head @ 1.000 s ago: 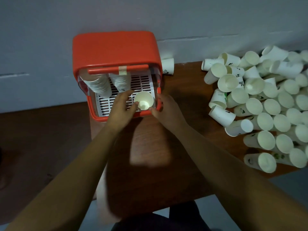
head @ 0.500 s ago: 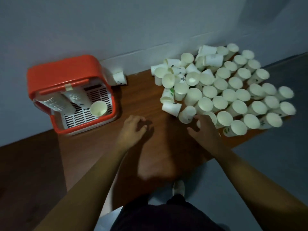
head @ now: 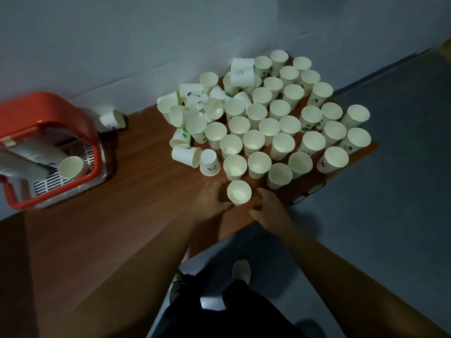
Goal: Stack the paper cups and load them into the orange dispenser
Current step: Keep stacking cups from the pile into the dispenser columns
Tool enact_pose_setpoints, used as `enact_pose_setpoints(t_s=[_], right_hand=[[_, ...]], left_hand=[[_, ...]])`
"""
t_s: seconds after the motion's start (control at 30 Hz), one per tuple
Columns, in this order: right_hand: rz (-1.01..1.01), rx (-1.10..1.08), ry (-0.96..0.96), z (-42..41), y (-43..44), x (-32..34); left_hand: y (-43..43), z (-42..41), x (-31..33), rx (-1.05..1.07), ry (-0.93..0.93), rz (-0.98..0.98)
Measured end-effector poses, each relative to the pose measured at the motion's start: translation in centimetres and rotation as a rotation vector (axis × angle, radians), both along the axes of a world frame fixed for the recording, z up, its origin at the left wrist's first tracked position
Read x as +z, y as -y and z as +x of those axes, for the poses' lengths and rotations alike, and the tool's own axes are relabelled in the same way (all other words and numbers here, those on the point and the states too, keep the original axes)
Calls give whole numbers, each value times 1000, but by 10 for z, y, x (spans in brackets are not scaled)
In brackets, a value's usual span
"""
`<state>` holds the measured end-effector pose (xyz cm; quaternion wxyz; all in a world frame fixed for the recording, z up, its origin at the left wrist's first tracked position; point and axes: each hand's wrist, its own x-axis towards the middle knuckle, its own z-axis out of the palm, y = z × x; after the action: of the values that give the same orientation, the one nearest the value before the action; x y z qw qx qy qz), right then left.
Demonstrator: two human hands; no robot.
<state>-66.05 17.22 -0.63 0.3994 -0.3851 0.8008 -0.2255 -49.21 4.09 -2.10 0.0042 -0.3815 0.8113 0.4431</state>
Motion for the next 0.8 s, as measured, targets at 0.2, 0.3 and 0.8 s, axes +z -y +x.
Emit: enact_pose_setpoints(t_s=[0.2,0.3,0.8], right_hand=[[-35,-33,334,-5,9,-24],[-27,-37,414,-12,9,-22],[-77,215,-681,-93,25,-29]], left_hand=[[-15,-31,-34,33,23,-45],[-25,-40,-34,118,11,-125],[-11,-28,-56,178,-34,45]])
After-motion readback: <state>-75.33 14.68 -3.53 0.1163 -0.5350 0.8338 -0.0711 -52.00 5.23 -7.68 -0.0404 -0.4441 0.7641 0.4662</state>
